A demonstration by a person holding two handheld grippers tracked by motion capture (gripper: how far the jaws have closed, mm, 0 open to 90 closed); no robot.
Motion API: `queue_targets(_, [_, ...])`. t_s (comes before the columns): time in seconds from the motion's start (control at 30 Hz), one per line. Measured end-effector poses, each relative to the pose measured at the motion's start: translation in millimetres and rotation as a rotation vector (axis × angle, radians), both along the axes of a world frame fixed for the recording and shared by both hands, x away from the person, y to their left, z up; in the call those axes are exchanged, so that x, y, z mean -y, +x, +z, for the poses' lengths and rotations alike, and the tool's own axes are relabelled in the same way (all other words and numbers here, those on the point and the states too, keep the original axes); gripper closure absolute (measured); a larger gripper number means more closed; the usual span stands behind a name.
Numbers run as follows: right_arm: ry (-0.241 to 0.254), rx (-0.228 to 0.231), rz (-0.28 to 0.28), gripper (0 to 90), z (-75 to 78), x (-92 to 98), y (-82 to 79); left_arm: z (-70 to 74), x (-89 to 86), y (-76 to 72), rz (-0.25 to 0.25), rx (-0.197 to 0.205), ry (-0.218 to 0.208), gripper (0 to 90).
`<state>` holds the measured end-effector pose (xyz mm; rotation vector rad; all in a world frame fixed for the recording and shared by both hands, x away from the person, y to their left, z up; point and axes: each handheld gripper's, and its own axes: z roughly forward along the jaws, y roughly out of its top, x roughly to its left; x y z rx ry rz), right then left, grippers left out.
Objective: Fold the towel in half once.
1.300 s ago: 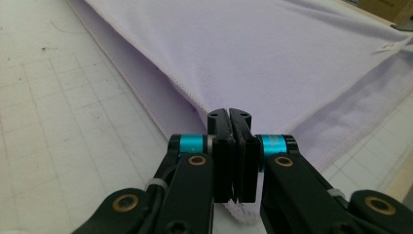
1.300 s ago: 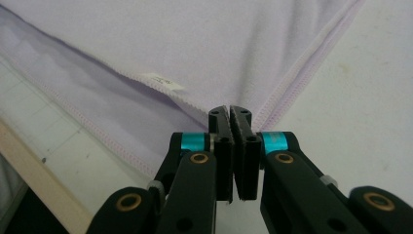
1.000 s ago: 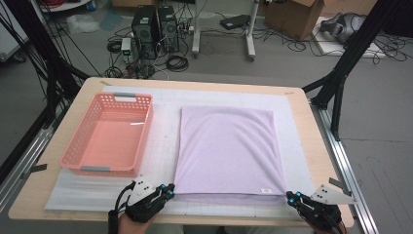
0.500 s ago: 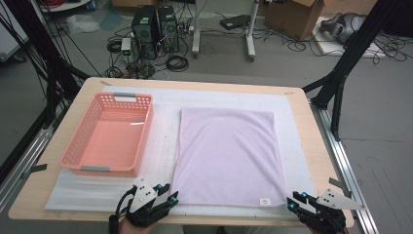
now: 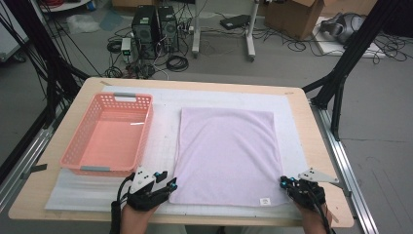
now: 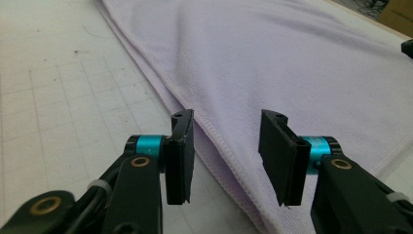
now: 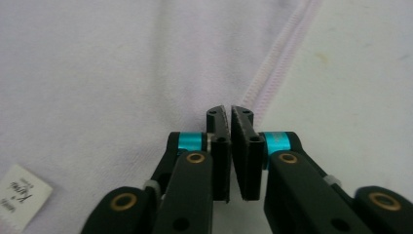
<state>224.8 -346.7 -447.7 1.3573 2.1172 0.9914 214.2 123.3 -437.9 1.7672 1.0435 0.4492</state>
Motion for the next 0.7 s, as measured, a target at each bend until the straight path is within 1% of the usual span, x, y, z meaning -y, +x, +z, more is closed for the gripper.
queue_targets(0.03, [-0.057, 0.003, -0.014, 87.0, 3.3, -1.1, -2.1, 0.2, -0.3, 2.4, -0.003, -0.001, 0.001, 56.2])
queue_targets(0.07, [-0.071, -0.004, -0.018, 87.0, 5.3, 0.0, -4.1, 0.2, -0.2, 4.9, -0.006, -0.002, 0.002, 56.0])
queue_targets(0.13, [-0.048, -0.011, -0.005, 85.8, 6.4, 4.0, -6.4, 0.5, 0.2, 11.2, -0.012, -0.009, 0.004, 55.3])
queue_targets(0.17, [-0.028, 0.001, 0.013, 85.5, 7.3, 7.3, -6.4, 0.6, 0.8, 14.9, -0.01, -0.003, 0.005, 55.0])
queue_targets(0.23, [0.007, 0.035, 0.027, 76.1, 9.8, 11.9, -2.6, 1.4, 1.4, 21.3, -0.015, -0.007, 0.0, 54.6])
queue_targets(0.27, [0.044, 0.043, 0.016, 72.7, 11.9, 13.9, 0.6, 2.0, 1.6, 26.4, -0.015, -0.004, 0.001, 54.3])
queue_targets(0.3, [0.072, 0.062, 0.009, 72.5, 13.9, 15.9, 6.3, 2.5, 1.6, 30.5, -0.016, -0.007, -0.001, 54.3])
queue_targets(0.33, [0.079, 0.071, 0.003, 72.2, 15.2, 16.1, 11.6, 2.7, 1.9, 34.8, -0.015, -0.009, -0.005, 54.3])
queue_targets(0.4, [0.075, 0.08, 0.0, 72.1, 16.2, 16.0, 23.4, 3.0, 1.9, 43.3, -0.017, -0.011, 0.001, 54.6])
queue_targets(0.47, [0.084, 0.082, -0.016, 71.7, 16.1, 16.6, 39.4, 2.7, 2.8, 53.6, -0.018, -0.019, 0.004, 55.9])
queue_targets(0.53, [0.088, 0.071, -0.032, 71.4, 15.0, 15.9, 56.8, 2.0, 4.2, 64.1, -0.021, -0.028, 0.013, 58.1])
queue_targets(0.6, [0.1, 0.049, -0.045, 70.5, 12.3, 13.2, 74.8, 0.4, 6.1, 75.8, -0.019, -0.043, 0.015, 59.7])
queue_targets(0.63, [0.104, 0.036, -0.045, 70.1, 9.7, 10.2, 85.2, -0.1, 6.9, 79.7, -0.016, -0.047, 0.024, 60.9])
queue_targets(0.67, [0.088, 0.035, -0.044, 70.0, 7.8, 8.2, 91.1, -1.1, 8.5, 85.9, -0.01, -0.056, 0.026, 61.2])
queue_targets(0.7, [0.064, 0.008, -0.046, 71.3, 4.9, 4.0, 99.1, -1.4, 9.3, 89.0, -0.004, -0.059, 0.031, 61.6])
